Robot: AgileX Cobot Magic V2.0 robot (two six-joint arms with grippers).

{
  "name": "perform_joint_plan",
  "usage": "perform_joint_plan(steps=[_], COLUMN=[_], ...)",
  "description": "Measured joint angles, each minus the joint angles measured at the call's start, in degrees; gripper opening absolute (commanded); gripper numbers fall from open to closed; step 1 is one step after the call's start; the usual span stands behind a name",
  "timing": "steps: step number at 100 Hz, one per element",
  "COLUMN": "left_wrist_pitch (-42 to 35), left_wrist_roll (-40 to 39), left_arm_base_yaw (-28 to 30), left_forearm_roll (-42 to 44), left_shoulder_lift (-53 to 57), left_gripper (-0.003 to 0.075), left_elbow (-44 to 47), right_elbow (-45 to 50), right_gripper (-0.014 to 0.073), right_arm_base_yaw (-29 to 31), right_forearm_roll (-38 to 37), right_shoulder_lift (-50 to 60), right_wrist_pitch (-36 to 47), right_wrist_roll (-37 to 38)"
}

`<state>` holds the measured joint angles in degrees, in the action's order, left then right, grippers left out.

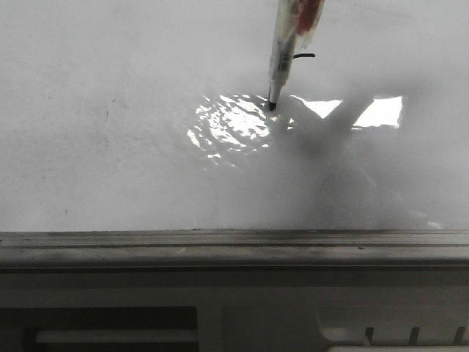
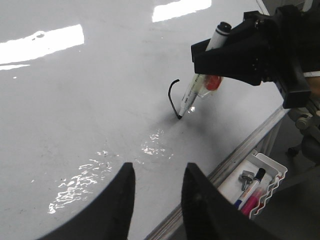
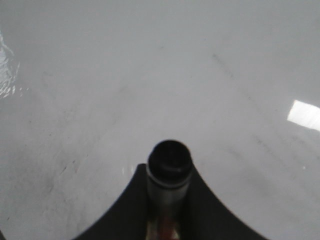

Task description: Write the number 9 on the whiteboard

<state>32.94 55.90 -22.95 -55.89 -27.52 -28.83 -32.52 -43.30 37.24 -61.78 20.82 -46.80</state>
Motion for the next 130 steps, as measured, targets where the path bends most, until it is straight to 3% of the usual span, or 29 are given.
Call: perform_joint_plan(steps=[23, 69, 99, 119, 130], left_wrist_pitch=[-0.02, -0.12, -0.01, 0.25, 0.25], left_wrist_roll=[0.0, -0.03, -0.03, -0.03, -0.03], left_arm_base_yaw=[0.0, 0.0, 0.0, 0.0, 0.0], left_forearm_roll=[0.0, 0.0, 0.0, 0.0, 0.0], left_shoulder_lift=[0.0, 0.0, 0.0, 0.0, 0.0], left_gripper=[0.0199, 0.0199, 0.0199, 0.0199, 0.0212], left_elbow=[0.0, 0.0, 0.0, 0.0, 0.0], right_elbow=[-1.01, -5.96, 5.56, 6.44, 3.73], right_gripper=[-0.0069, -0.0069, -0.0069, -0.0069, -0.0069], right_arm_base_yaw=[2.9, 5.65, 4.07, 2.37, 1.15], right_forearm_roll=[7.28, 11.84, 22.25, 22.89, 19.71], right_shoulder_lift=[1.78, 1.57, 1.9, 2.88, 5.2], right_wrist_pitch=[-1.56, -1.98, -4.61, -3.64, -6.89], right_wrist_roll=[-7.14, -10.64, -9.64, -9.43, -10.07])
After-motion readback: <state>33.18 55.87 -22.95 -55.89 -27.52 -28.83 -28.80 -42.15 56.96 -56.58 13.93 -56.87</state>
